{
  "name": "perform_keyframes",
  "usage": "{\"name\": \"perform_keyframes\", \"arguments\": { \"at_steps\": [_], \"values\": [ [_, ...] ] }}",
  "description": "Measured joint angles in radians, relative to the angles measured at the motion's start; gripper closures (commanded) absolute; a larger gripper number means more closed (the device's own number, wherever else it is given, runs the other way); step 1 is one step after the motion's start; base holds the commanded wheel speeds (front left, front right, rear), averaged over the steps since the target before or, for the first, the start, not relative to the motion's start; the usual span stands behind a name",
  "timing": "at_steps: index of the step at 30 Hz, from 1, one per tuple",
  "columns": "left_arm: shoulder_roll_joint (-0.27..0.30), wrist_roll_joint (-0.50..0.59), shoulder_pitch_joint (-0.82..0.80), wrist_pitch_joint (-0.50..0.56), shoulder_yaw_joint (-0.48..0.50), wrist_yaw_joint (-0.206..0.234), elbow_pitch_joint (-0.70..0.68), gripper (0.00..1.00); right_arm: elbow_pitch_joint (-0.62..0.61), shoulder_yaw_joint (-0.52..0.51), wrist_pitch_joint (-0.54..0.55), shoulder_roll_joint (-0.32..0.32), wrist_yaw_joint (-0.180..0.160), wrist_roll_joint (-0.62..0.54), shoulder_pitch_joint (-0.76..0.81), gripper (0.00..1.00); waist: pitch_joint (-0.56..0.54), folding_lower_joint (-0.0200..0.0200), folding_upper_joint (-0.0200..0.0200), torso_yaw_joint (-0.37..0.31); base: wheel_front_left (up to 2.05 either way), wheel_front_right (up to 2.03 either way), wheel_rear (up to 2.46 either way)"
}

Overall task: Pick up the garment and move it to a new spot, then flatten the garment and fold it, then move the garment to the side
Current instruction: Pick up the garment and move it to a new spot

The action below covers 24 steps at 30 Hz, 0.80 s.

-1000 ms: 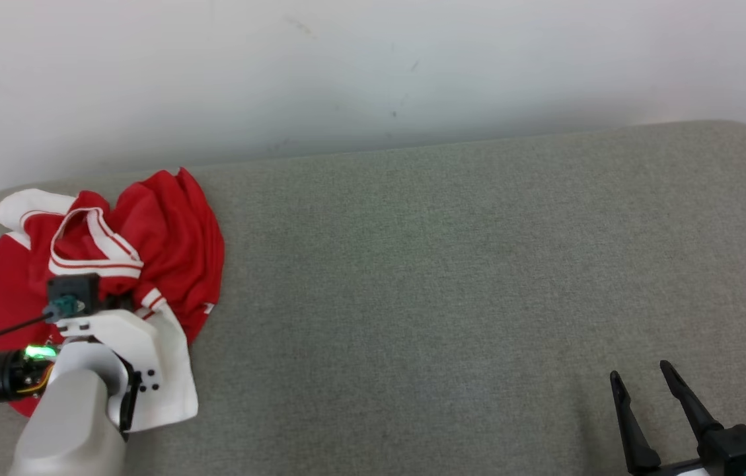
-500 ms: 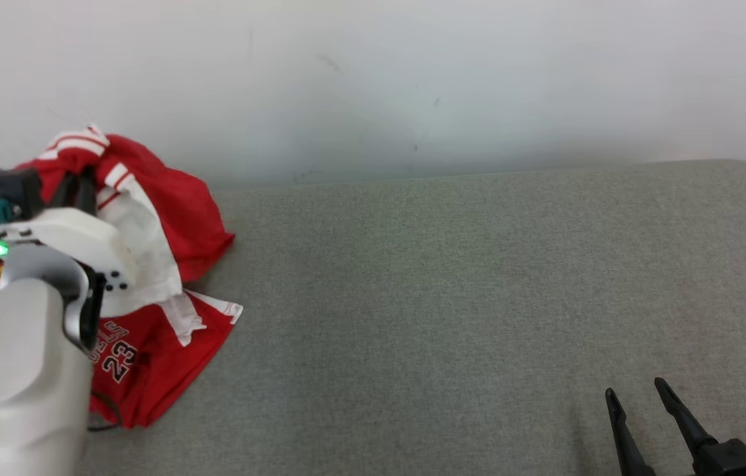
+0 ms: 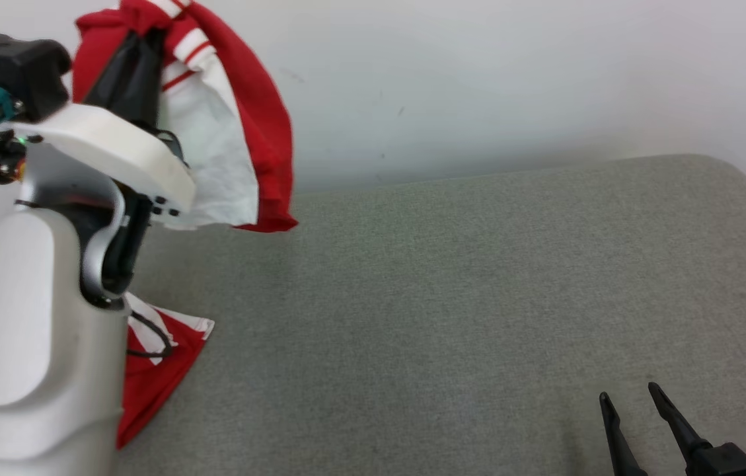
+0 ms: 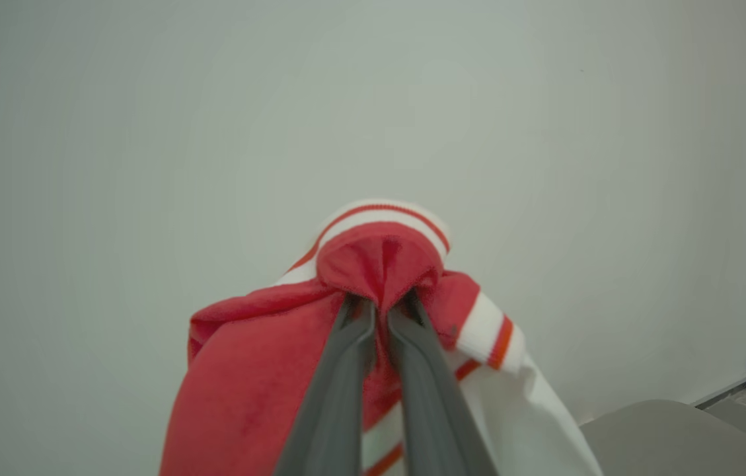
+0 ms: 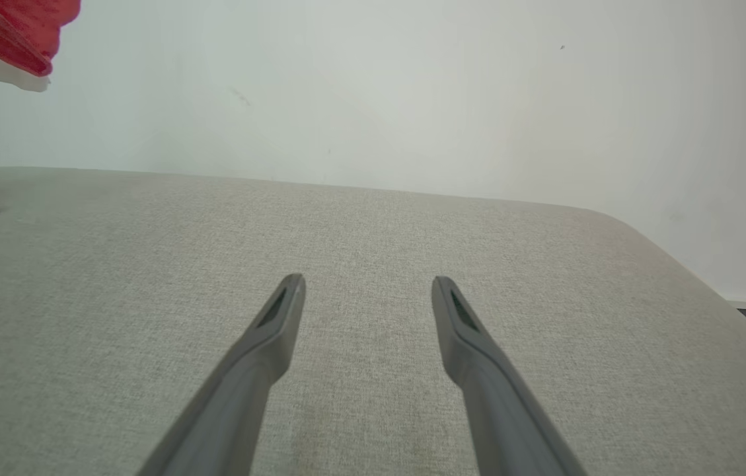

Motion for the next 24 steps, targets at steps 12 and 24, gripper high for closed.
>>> {"name": "perform_keyframes", "arguments": {
  "at_steps": [12, 24],
  "values": [
    [-0.139, -0.085, 0.131, 0.074, -0.198, -0.003, -0.167, 1.00, -0.001, 0.003, 0.000, 0.006, 0.000, 0.003, -0.018, 0.00, 0.019, 0.0000, 0.0000, -0.089, 0.00, 0.00, 0.00],
    [-0.163, -0.174, 0.229, -0.049, -0.402, 0.086, -0.029, 1.00, 0.001, 0.013, 0.000, 0.007, 0.000, 0.026, -0.033, 0.00, 0.056, 0.0000, 0.0000, -0.169, 0.00, 0.00, 0.00]
  ]
}}
